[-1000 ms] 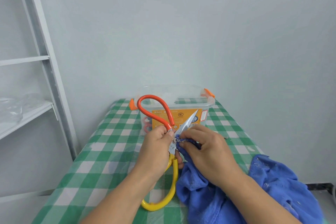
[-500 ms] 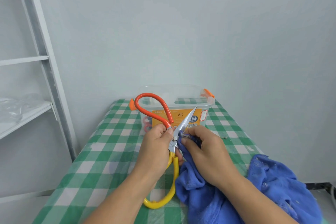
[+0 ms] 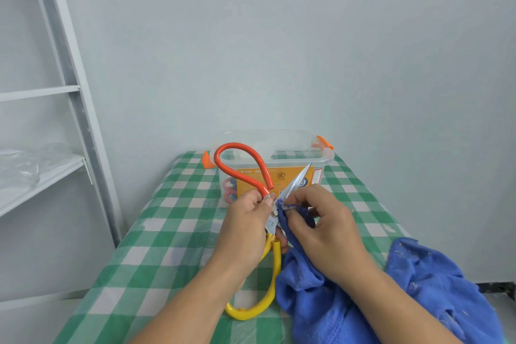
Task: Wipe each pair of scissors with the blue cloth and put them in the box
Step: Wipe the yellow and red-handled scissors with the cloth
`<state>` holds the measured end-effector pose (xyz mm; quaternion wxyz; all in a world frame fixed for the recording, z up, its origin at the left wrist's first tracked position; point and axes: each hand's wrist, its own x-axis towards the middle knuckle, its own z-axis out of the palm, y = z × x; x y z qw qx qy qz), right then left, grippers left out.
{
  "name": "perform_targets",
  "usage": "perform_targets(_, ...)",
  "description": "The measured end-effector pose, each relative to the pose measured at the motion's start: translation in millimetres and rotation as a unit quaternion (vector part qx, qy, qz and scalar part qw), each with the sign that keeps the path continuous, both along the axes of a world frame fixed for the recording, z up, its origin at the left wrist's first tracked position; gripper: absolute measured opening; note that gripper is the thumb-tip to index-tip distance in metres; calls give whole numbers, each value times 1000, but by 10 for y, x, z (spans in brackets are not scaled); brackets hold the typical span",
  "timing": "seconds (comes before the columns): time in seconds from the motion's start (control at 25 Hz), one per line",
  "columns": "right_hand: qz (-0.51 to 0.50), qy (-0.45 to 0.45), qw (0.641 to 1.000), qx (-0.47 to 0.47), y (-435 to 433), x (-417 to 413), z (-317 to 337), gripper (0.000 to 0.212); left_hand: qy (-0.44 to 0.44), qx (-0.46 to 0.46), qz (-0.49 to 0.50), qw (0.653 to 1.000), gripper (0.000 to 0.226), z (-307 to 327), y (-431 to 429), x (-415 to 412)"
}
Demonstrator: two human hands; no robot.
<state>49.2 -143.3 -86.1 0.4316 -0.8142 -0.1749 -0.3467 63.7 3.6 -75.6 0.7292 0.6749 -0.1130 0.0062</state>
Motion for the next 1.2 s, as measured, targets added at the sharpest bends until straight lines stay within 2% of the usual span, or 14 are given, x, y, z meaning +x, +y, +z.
perform_targets(0.08,-4,-30,997,-68,-4,12,-10,16,-2,9,5,1000,38,-26,-6,29)
perform_targets(0.16,-5,-39,995,-93,0,13,-26,12,-4,2,10,1000,34,-54,-14,47)
perform_targets(0.4,2,-2,997,-81,-12,45,-39,8,-18,-3,29,999,26,-78,-42,45)
perform_targets(0.8,7,37,994,-99,-60,-1,-36,16,7,-17,21,1000,25,-81,-52,13)
perform_targets(0.88,-5,31,997,-72,-82,-14,-19,14,6,-18,19,1000,25,-55,-53,-2)
perform_targets(1.0,-23,33,998,55,-98,-49,43,9,-8,-3,25,1000,25,-54,-38,5)
perform_targets(1.04,-20,30,997,65,-78,-57,46,7,-10,0,25,1000,26,-56,-33,8)
perform_targets(1.2,6,-21,999,-45,10,-22,9,10,-19,7,18,1000,29,-56,-34,22)
